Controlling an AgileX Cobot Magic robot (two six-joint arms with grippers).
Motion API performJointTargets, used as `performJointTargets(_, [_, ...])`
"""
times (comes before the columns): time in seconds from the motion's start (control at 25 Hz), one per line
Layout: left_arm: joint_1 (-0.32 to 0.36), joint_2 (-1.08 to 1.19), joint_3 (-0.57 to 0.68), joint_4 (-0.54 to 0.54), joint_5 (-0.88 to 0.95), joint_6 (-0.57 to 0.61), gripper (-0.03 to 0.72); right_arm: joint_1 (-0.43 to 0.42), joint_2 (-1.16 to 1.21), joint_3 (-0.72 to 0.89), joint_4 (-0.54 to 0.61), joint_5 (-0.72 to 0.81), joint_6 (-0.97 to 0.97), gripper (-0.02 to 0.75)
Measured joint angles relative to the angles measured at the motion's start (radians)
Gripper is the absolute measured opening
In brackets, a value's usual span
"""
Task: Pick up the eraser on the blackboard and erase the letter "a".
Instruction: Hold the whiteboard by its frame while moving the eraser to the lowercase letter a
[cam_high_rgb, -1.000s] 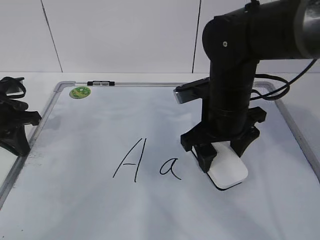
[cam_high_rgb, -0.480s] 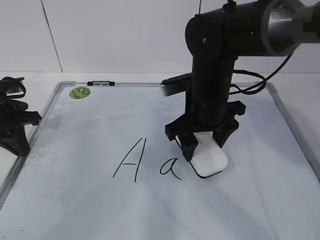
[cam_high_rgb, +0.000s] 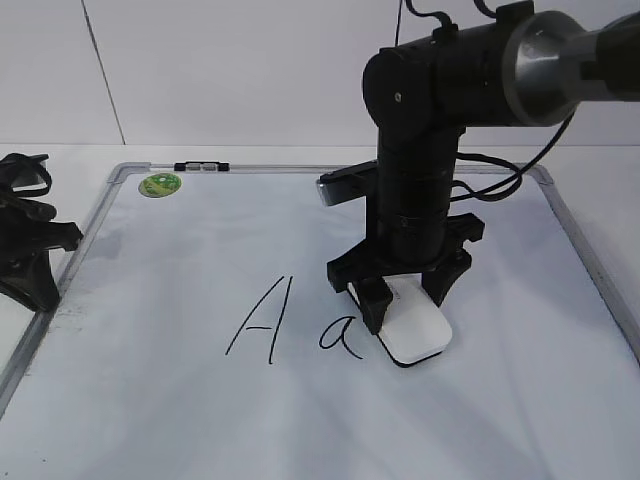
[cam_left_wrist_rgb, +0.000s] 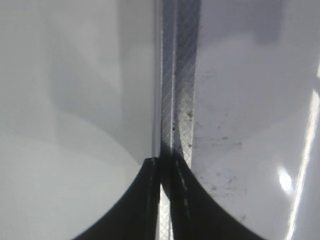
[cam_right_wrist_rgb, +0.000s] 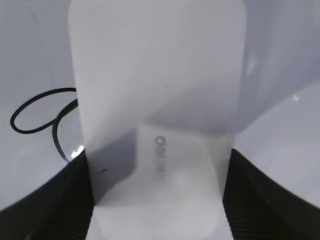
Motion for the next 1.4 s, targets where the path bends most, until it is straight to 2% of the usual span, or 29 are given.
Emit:
performJointTargets(0.76, [0.0,0.0,0.0,0.0,0.0,0.0,0.026,0.014,0.017,-0.004,0.0,0.0,-0.005,0.555])
performJointTargets(1.0, [0.0,0.0,0.0,0.0,0.0,0.0,0.026,0.098,0.017,-0.004,-0.007,0.0,-0.008,0.555])
performJointTargets(1.4, [0.0,0.0,0.0,0.0,0.0,0.0,0.027,0.147,0.019,-0.004,-0.01,0.002,-0.008,0.555])
